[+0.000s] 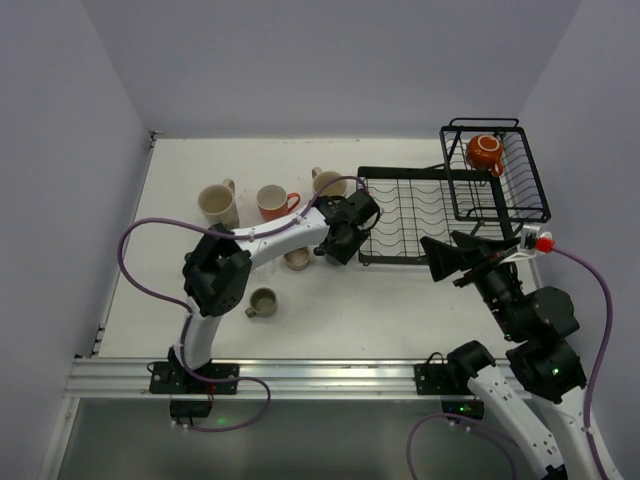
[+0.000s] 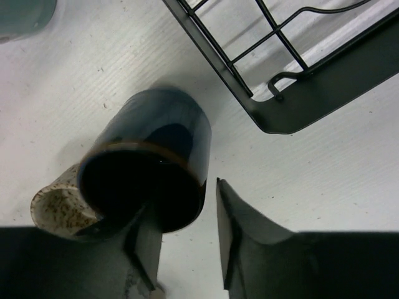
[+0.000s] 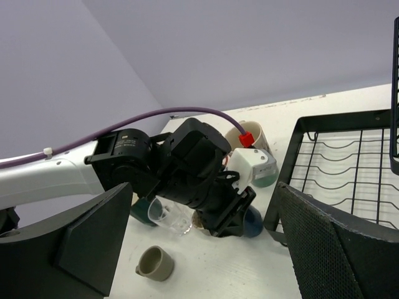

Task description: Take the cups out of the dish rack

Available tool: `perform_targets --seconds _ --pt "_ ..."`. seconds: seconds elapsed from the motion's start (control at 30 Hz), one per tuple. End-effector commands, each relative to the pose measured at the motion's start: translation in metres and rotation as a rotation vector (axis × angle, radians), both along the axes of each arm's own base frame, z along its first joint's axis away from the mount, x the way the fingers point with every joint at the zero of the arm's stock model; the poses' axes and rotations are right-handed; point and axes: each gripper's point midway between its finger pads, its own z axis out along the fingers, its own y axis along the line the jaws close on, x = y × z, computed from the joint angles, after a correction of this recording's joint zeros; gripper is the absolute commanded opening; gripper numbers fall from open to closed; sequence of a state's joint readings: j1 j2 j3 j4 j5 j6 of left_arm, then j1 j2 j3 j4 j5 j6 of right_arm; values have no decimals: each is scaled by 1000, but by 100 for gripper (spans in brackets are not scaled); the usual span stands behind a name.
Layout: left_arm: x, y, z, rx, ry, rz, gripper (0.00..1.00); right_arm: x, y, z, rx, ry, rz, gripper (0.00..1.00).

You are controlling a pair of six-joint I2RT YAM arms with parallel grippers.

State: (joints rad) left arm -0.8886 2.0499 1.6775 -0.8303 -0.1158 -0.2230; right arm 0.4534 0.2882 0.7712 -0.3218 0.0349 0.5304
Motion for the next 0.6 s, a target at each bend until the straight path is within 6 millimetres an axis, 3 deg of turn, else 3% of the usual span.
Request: perform_targets --seconds 0.0,0.17,0.33,0.57 --pt "9 0 17 4 -33 -14 43 4 2 4 -3 -8 -1 99" --pt "18 1 35 -13 -93 15 60 6 6 6 0 0 16 99" --pt "28 2 60 -45 -164 50 64 9 11 17 15 5 32 99" --pt "41 2 141 -210 -359 117 77 11 12 35 18 7 32 99"
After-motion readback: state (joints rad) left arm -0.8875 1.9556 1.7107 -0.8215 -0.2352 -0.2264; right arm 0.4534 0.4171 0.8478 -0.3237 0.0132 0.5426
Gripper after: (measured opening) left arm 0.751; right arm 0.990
